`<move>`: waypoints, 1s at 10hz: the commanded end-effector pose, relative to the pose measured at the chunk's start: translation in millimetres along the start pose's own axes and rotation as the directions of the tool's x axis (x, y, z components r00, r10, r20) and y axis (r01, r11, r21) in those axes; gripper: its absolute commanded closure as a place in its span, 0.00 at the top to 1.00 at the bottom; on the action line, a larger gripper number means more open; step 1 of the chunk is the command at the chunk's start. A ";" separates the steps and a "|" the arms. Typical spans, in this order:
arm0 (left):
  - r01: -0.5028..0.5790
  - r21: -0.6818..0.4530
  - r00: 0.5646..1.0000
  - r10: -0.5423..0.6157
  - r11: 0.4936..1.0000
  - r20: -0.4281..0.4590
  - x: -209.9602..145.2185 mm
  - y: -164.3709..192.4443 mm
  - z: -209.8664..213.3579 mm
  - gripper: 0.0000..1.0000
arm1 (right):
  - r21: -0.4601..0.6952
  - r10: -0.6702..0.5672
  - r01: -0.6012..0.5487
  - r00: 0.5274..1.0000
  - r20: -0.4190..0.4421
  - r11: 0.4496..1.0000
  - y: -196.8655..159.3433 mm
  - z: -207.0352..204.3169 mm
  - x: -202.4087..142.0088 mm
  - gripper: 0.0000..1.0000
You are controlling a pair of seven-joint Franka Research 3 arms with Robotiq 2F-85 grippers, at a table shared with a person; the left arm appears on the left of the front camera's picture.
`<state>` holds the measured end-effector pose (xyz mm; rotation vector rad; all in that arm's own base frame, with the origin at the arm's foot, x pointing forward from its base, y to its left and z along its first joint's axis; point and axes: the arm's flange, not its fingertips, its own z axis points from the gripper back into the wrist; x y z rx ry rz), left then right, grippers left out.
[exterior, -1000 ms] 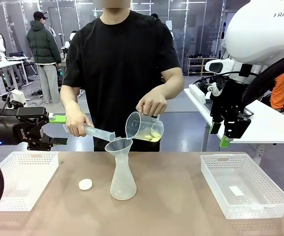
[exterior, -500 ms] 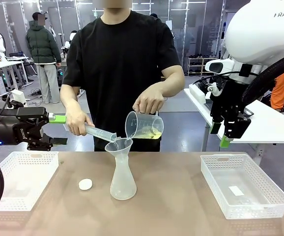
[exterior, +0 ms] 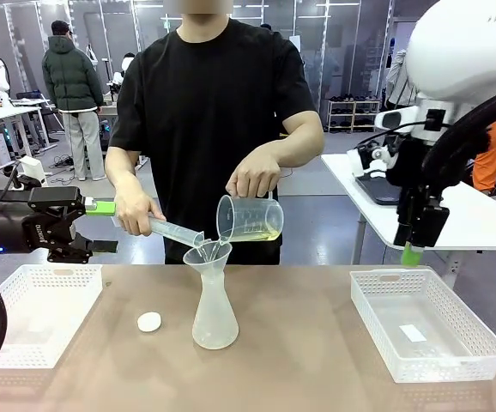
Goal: Prepare the solutions needed for the experiment.
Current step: Once the solution is in the Big flask , pick up the Plastic Funnel and place it back into the right Organizing basket.
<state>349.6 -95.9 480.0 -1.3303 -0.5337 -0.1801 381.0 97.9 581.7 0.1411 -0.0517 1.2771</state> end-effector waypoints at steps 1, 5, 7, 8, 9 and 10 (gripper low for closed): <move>-0.020 -0.022 1.000 0.020 1.000 0.017 -0.1 -3.1 -2.3 1.00 | 0.076 -0.249 0.238 0.942 0.227 0.968 17.8 14.6 -14.4 0.67; -0.020 -0.022 1.000 0.020 1.000 0.017 -0.1 -3.1 -2.3 1.00 | 0.342 -0.617 0.518 0.597 0.512 0.784 28.1 11.9 -43.0 0.67; -0.020 -0.022 1.000 0.020 1.000 0.017 -0.1 -3.1 -2.3 1.00 | 0.473 -0.739 0.570 0.469 0.483 0.671 30.1 -0.5 -43.0 0.67; -0.020 -0.022 1.000 0.020 1.000 0.017 -0.1 -3.1 -2.3 1.00 | 0.533 -0.788 0.585 0.390 0.477 0.612 28.3 -6.5 -45.9 0.67; -0.020 -0.022 1.000 0.020 1.000 0.017 -0.1 -3.1 -2.3 1.00 | 0.580 -0.812 0.581 0.297 0.502 0.571 27.2 -12.1 -50.2 0.67; -0.020 -0.022 1.000 0.020 1.000 0.017 -0.1 -3.1 -2.3 1.00 | 0.643 -0.844 0.554 0.257 0.471 0.528 24.6 -19.5 -50.7 0.67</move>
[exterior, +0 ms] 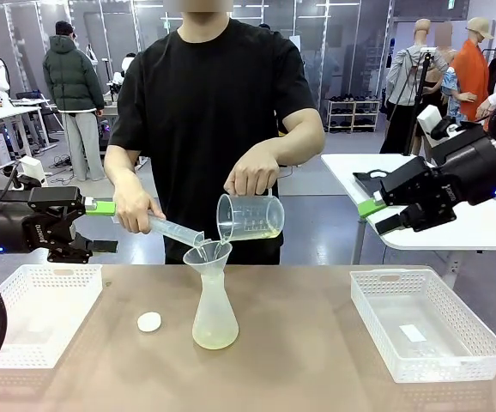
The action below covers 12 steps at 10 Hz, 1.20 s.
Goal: Prepare the solutions needed for the experiment.
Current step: Once the solution is in the Big flask , pick up the Plastic Funnel and place it back into the right Organizing basket.
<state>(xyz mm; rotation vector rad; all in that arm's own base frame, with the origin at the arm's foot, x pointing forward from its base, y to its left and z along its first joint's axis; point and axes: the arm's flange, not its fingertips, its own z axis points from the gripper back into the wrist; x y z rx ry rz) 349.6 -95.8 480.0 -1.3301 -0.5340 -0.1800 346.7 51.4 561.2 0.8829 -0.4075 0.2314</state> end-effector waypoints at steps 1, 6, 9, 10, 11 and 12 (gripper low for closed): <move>-0.020 -0.022 1.000 0.020 1.000 0.017 -0.1 -3.1 -2.5 1.00 | 0.070 -0.079 0.075 0.995 0.064 0.995 -2.5 -13.4 -6.0 0.67; -0.020 -0.022 1.000 0.020 1.000 0.017 -0.1 -3.1 -2.5 1.00 | 0.109 -0.106 0.100 0.993 0.051 0.989 -8.5 -14.7 -5.7 0.67; -0.020 -0.022 1.000 0.020 1.000 0.017 -0.1 -3.1 -2.5 1.00 | 0.109 -0.106 0.100 0.993 0.051 0.989 -8.5 -14.7 -5.7 0.67; -0.020 -0.022 1.000 0.020 1.000 0.017 -0.1 -3.1 -2.5 1.00 | 0.109 -0.106 0.100 0.993 0.051 0.989 -8.5 -14.7 -5.7 0.67; -0.020 -0.022 1.000 0.020 1.000 0.017 -0.1 -3.1 -2.5 1.00 | 0.109 -0.106 0.100 0.993 0.051 0.989 -8.5 -14.7 -5.7 0.67; -0.020 -0.022 1.000 0.020 1.000 0.017 -0.1 -3.1 -2.5 1.00 | 0.109 -0.106 0.100 0.993 0.051 0.989 -8.5 -14.7 -5.7 0.67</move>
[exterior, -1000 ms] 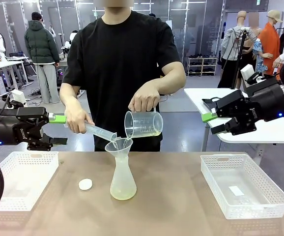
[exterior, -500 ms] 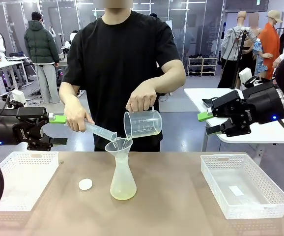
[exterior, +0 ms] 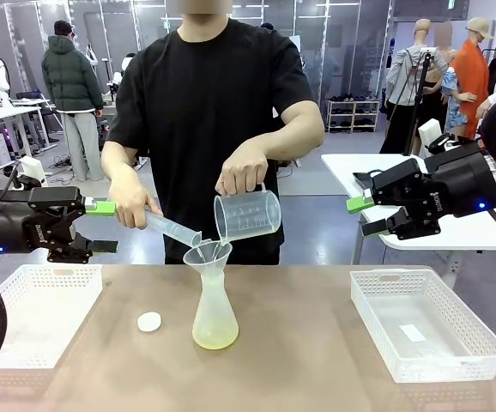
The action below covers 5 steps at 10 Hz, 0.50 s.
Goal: Prepare the solutions needed for the experiment.
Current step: Once the solution is in the Big flask , pick up the Plastic Funnel and place it back into the right Organizing basket.
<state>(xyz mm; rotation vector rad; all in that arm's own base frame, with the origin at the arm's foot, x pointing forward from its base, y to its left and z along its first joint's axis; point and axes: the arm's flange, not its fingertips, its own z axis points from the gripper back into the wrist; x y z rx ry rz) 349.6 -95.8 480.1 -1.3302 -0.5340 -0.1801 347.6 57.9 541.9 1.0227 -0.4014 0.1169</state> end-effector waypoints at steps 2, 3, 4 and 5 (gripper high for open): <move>-0.020 -0.022 1.000 0.020 1.000 0.017 -0.1 -3.1 -2.5 1.00 | -0.005 0.017 -0.017 1.000 -0.007 1.000 1.7 1.3 1.6 0.67; -0.020 -0.022 1.000 0.020 1.000 0.017 -0.1 -3.1 -2.5 1.00 | -0.005 0.017 -0.017 1.000 -0.007 1.000 1.7 1.3 1.6 0.67; -0.020 -0.022 1.000 0.020 1.000 0.017 -0.1 -3.1 -2.5 1.00 | -0.005 0.017 -0.017 1.000 -0.007 1.000 1.7 1.3 1.6 0.67; -0.020 -0.022 1.000 0.020 1.000 0.017 -0.1 -3.1 -2.5 1.00 | -0.005 0.017 -0.017 1.000 -0.007 1.000 1.7 1.3 1.6 0.67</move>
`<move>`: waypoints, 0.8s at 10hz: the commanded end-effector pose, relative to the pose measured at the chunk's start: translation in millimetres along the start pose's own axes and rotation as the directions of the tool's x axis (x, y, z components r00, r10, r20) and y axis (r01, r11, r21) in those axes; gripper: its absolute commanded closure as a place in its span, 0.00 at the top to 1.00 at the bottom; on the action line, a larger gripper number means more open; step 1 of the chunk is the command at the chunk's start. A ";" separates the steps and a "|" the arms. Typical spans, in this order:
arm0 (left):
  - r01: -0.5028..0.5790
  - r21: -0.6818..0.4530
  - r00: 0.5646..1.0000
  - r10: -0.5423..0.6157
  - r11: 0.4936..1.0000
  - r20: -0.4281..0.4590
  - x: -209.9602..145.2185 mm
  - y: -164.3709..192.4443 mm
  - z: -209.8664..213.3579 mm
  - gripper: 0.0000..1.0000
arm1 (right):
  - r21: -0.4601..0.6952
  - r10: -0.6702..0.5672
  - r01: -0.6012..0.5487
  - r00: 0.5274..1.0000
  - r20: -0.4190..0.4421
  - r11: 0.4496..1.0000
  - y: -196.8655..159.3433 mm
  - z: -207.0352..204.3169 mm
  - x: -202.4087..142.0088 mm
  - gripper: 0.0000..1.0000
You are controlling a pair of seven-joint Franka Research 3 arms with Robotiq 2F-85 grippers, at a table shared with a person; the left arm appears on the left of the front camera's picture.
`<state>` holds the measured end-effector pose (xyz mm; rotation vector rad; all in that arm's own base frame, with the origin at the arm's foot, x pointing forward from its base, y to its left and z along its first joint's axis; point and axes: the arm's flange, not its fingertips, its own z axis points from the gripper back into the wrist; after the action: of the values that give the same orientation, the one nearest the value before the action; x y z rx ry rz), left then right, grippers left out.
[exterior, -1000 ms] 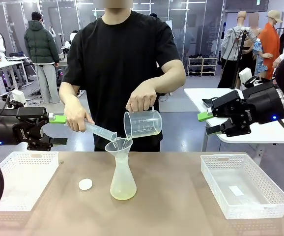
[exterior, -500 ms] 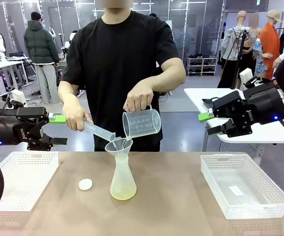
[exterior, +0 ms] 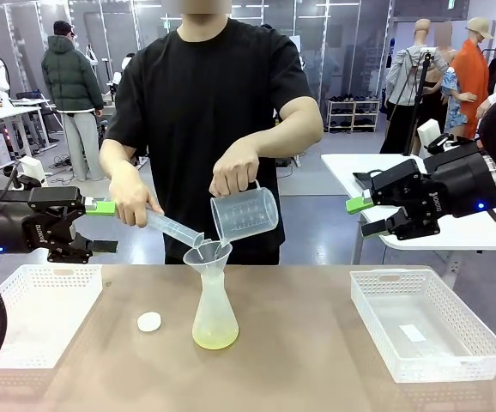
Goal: Prepare the solutions needed for the experiment.
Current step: Once the solution is in the Big flask , pick up the Plastic Funnel and place it back into the right Organizing basket.
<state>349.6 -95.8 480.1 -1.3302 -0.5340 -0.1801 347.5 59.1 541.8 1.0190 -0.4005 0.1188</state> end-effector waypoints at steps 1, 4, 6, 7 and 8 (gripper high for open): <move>-0.020 -0.022 1.000 0.020 1.000 0.017 -0.1 -3.1 -2.5 1.00 | -0.002 0.015 -0.015 1.000 -0.005 1.000 1.2 2.4 1.8 0.67; -0.020 -0.022 1.000 0.020 1.000 0.017 -0.1 -3.1 -2.5 1.00 | -0.002 0.015 -0.015 1.000 -0.005 1.000 1.2 2.4 1.8 0.67; -0.020 -0.022 1.000 0.020 1.000 0.017 -0.1 -3.1 -2.5 1.00 | -0.002 0.015 -0.015 1.000 -0.005 1.000 1.2 2.4 1.8 0.67; -0.020 -0.022 1.000 0.020 1.000 0.017 -0.1 -3.1 -2.5 1.00 | -0.002 0.015 -0.015 1.000 -0.005 1.000 1.2 2.4 1.8 0.67; -0.020 -0.022 1.000 0.020 1.000 0.017 -0.1 -3.1 -2.5 1.00 | -0.002 0.015 -0.015 1.000 -0.005 1.000 1.2 2.4 1.8 0.67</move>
<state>349.6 -95.8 480.1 -1.3302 -0.5340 -0.1801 347.6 58.9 541.8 1.0185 -0.4010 0.1181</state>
